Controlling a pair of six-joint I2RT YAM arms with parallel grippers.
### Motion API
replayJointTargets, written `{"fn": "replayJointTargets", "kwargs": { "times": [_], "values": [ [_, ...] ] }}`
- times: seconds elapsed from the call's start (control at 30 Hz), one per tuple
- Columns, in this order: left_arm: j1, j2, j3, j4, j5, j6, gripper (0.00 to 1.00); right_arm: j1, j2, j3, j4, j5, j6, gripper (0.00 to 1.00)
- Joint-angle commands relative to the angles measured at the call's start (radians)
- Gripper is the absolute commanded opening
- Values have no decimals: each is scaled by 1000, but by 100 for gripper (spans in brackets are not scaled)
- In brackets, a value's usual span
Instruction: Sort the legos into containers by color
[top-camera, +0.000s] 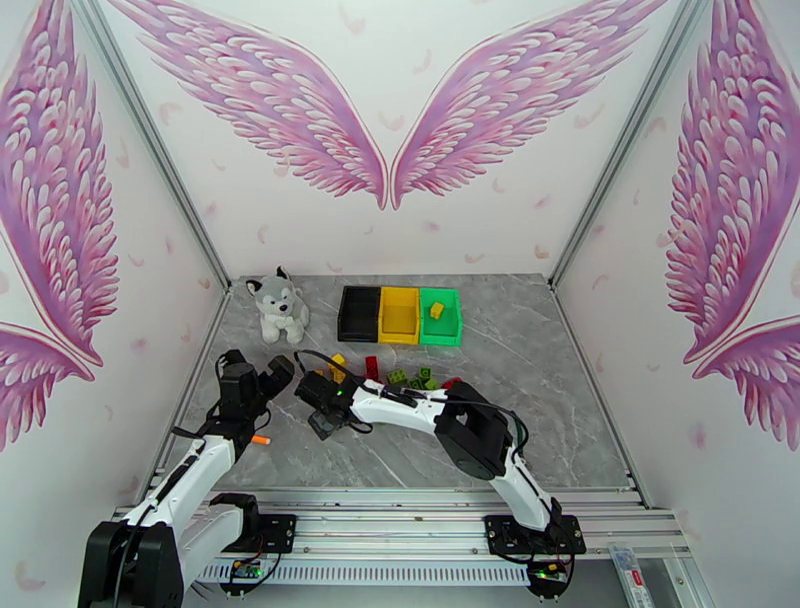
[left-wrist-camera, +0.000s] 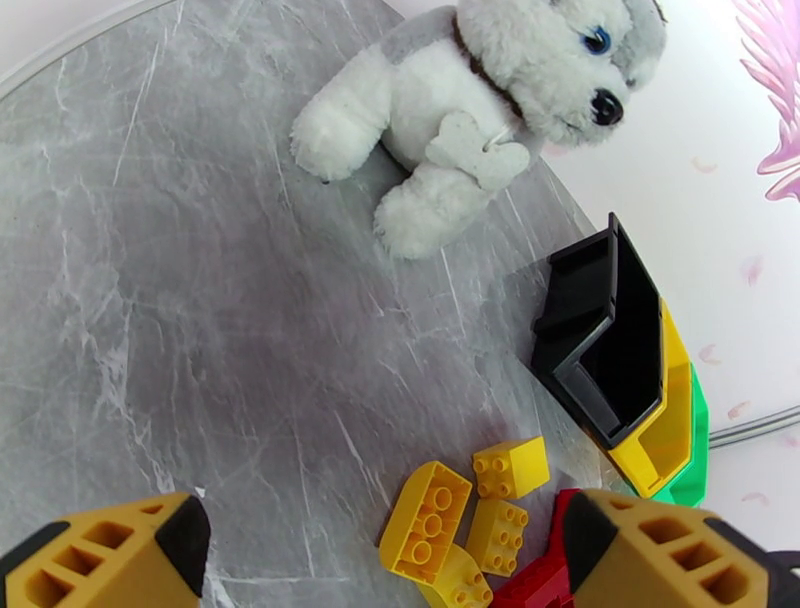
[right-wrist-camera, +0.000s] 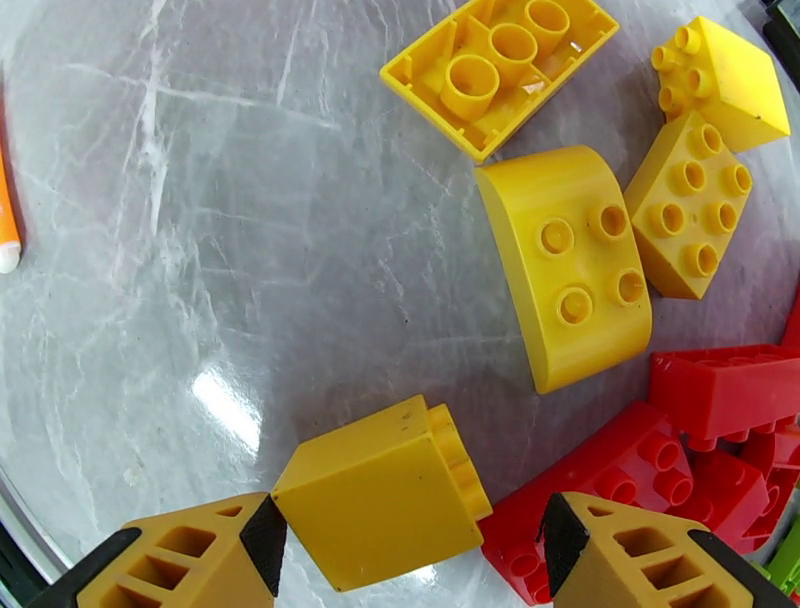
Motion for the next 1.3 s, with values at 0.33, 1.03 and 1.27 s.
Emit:
{"fn": "replayJointTargets", "kwargs": {
  "times": [0.33,1.03,1.27],
  "values": [
    [5,0,-12,21,14,-7,99,13,76,83,-24,37,-14,68],
    [-1,16,-2,82,110,14,99,7,-61,-28,37,60,-2,37],
    [-102,50,60,103,156,86,99,-79,-214,-151,87,84,15,34]
  ]
}}
